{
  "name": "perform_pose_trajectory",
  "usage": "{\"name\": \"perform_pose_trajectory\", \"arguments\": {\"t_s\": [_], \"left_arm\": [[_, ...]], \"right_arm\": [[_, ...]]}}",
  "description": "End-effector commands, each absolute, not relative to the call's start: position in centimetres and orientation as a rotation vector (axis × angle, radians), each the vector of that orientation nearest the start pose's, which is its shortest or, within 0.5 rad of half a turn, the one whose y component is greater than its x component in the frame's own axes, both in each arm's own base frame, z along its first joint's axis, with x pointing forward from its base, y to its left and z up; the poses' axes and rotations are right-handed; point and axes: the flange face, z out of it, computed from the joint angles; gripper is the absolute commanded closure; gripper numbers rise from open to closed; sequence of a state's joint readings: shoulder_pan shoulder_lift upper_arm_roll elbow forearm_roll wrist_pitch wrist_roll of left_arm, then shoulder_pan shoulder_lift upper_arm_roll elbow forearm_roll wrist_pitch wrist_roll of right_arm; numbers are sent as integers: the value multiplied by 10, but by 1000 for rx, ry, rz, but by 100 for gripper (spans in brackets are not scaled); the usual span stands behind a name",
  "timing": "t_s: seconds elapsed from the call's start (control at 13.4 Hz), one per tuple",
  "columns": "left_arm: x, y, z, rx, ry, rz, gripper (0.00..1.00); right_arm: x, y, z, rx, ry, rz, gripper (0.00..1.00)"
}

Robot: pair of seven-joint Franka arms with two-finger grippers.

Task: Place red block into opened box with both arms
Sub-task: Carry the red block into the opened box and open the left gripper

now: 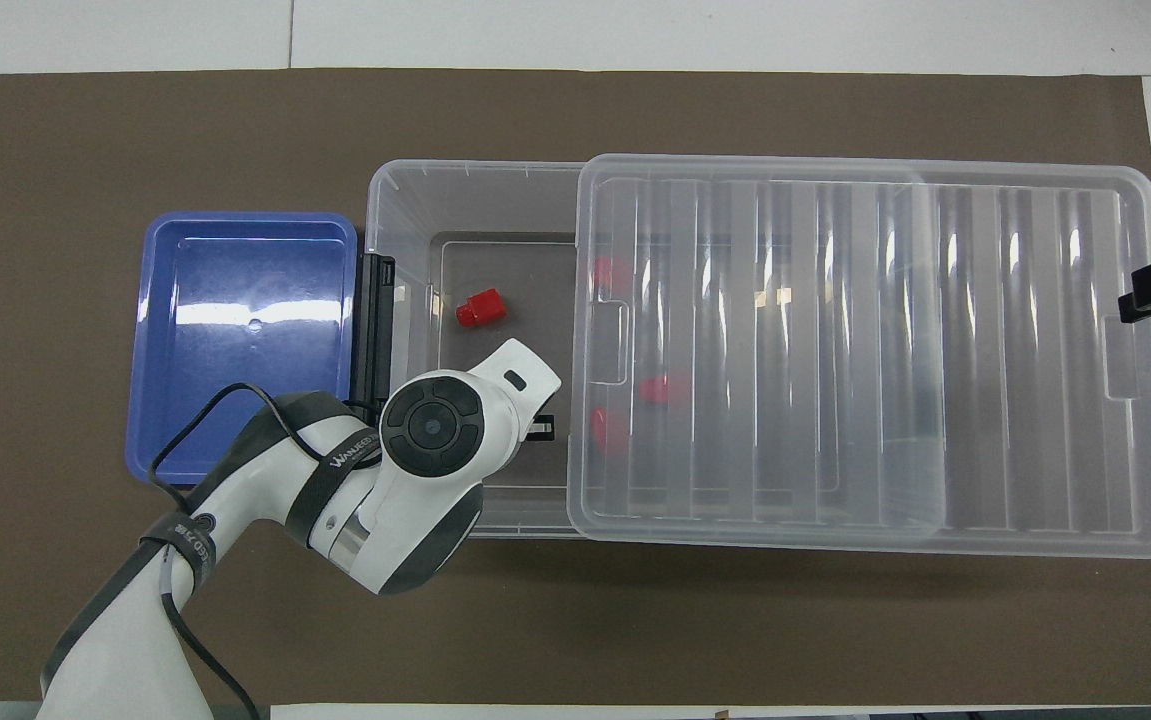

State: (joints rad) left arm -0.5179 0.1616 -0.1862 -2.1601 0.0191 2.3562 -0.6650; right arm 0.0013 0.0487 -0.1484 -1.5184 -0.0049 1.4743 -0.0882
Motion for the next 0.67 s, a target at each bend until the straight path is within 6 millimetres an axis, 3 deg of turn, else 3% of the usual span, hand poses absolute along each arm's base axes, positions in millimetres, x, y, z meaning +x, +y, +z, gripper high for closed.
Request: {"name": "perform_pose_trajectory", "arguments": {"t_s": [0.0,0.07,0.15,0.22,0.37,0.6], "left_arm": [[425,-359,321,-3185,53,-42,100],[425,-359,320,-3182,48,-34,51],[425,-360,321,-3182,45,-34,1],[427,-360,325,-3186,43,-44,0],[430,-358,341,-3196,34,-75,0],[434,-353,390,-3190,22,-101,0]], "right_arm": [[548,-107,615,-3146,59,126,64],[544,-118,614,-3143,66,131,82],[542,-128,611,-3141,54,140,94],[540,-142,608,-3142,40,134,100],[535,-167,593,-3140,26,127,100],[531,-191,577,-3142,47,108,100]]}}
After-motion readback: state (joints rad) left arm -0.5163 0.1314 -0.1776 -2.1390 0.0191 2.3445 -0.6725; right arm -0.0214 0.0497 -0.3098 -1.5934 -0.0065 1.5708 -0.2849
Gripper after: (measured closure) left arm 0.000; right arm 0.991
